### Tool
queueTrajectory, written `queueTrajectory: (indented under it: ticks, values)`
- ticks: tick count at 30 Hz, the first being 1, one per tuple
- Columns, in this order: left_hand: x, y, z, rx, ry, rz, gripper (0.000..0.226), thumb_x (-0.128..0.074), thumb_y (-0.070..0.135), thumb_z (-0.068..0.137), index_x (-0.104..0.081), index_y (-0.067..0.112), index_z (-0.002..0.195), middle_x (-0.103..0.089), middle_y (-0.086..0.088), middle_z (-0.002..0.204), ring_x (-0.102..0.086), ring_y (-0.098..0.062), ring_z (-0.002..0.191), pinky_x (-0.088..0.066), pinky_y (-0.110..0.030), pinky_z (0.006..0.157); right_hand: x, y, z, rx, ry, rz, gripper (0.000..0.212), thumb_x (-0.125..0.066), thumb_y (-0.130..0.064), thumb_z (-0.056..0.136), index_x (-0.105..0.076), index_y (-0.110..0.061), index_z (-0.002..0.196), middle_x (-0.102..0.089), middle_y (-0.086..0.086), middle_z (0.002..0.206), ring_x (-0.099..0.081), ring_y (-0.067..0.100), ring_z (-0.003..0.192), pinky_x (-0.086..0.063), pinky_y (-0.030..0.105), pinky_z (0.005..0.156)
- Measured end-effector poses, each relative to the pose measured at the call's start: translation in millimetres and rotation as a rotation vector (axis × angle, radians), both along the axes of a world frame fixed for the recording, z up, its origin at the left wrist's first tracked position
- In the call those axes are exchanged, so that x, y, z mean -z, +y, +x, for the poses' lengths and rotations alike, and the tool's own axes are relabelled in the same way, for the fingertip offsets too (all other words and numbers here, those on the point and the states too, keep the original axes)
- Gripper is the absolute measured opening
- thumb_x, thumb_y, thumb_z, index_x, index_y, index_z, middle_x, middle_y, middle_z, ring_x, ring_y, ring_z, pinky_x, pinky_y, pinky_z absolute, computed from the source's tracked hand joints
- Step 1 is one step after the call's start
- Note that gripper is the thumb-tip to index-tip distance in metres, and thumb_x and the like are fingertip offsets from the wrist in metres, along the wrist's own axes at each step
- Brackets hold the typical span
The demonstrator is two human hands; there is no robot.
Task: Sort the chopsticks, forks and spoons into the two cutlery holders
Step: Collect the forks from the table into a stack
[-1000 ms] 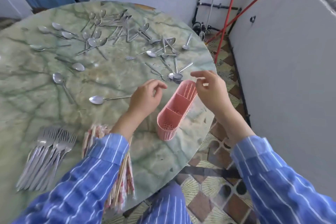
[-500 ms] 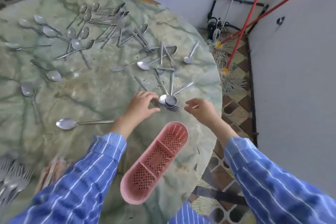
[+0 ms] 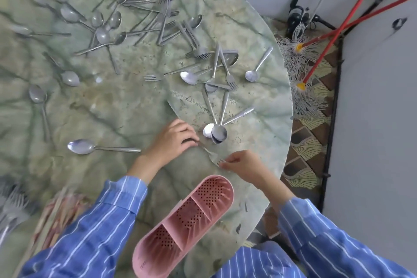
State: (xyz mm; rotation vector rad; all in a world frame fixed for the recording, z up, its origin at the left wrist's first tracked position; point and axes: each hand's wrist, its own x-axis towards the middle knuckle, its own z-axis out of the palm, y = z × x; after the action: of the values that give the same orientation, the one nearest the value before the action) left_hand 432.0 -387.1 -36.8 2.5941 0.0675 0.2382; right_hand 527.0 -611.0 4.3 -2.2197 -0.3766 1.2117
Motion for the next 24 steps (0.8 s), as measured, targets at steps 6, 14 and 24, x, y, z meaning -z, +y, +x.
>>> queueTrajectory:
  ticks: [6, 14, 24]
  values:
    - [-28.9, -2.2, -6.5, -0.225, -0.226, -0.154, 0.014, -0.058, 0.025, 0.09, -0.067, 0.014, 0.095, -0.071, 0.002, 0.096, -0.063, -0.012, 0.1, -0.043, -0.028, 0.101, -34.2, -21.9, 12.9, 0.063, -0.096, 0.154, 0.02, -0.073, -0.03, 0.081, -0.067, -0.011, 0.077, -0.06, -0.012, 0.065, -0.046, 0.003, 0.05, -0.036, 0.017, 0.05]
    - [-124.1, 0.9, 42.5, -0.529, -0.163, -1.017, 0.019, -0.049, 0.008, 0.098, -0.059, 0.012, 0.114, -0.062, 0.001, 0.077, -0.059, -0.003, 0.062, -0.047, -0.013, 0.063, -72.1, 1.8, 96.8, 0.336, -0.025, 0.69, 0.007, -0.052, -0.007, 0.097, -0.047, -0.007, 0.093, -0.073, 0.01, 0.085, -0.07, 0.026, 0.089, -0.056, 0.039, 0.084]
    - [-130.5, -18.0, 146.3, -0.587, 0.276, -0.815, 0.035, -0.054, 0.037, 0.095, -0.057, 0.02, 0.125, -0.056, 0.018, 0.095, -0.057, 0.002, 0.085, -0.041, -0.006, 0.075, -67.2, 48.5, 229.5, -0.128, -0.152, 0.477, 0.012, -0.046, -0.019, 0.1, -0.037, -0.011, 0.104, -0.061, 0.002, 0.074, -0.042, 0.019, 0.055, -0.037, 0.03, 0.051]
